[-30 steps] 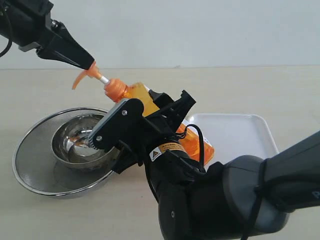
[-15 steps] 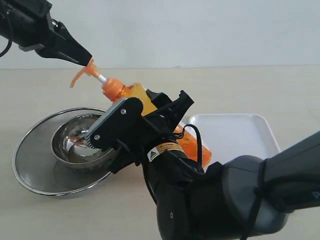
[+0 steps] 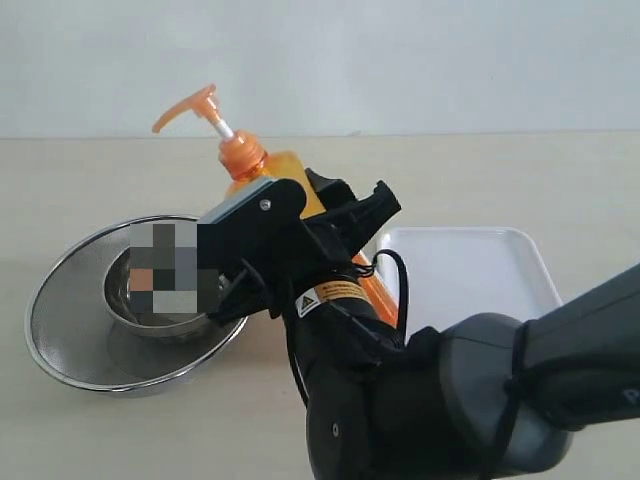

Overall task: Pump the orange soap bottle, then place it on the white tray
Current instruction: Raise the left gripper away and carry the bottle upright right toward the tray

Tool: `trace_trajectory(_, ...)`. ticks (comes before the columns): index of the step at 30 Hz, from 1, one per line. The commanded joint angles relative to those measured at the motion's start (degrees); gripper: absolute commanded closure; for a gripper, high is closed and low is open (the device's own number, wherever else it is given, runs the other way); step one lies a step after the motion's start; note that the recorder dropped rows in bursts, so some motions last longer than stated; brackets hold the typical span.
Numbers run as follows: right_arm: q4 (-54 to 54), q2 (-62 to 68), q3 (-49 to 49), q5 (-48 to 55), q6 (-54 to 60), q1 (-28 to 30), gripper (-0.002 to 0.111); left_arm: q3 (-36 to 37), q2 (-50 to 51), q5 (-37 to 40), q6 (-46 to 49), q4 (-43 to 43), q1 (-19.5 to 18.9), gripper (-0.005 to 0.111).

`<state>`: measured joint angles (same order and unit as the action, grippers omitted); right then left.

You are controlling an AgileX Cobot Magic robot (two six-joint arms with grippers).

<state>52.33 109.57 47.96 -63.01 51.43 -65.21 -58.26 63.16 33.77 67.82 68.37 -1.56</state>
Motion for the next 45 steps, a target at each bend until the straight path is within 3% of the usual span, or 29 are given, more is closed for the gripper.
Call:
trace_trajectory(1,1.04,-0.96,0.50,-2.47,-3.01,0.07,0.108,8.23,-5.87,-5.00,9.23,15.31,-0.16,0.102)
trace_trajectory(5,1.57,-0.96,0.50,-2.35,-8.53,0.07,0.108,16.29,-11.27,-5.77,23.52,31.58,-0.16,0.102)
trace_trajectory(9,2.83,-0.96,0.50,-2.67,-11.94,0.07,0.108,22.25,-16.85,-7.95,24.62,31.58,-0.16,0.102)
trace_trajectory(26,6.44,-6.07,0.50,-6.96,-13.00,-0.04,0.108,33.78,-30.39,-13.06,20.91,31.58,-0.16,0.102)
trace_trajectory(38,11.82,-18.93,0.50,-6.96,-3.05,-0.04,0.108,37.67,-32.40,-13.08,21.11,31.58,-0.16,0.102)
trace_trajectory(45,11.30,-28.40,-7.70,-6.96,-7.20,0.08,0.108,38.87,-32.40,-12.64,21.11,31.58,-0.16,0.102)
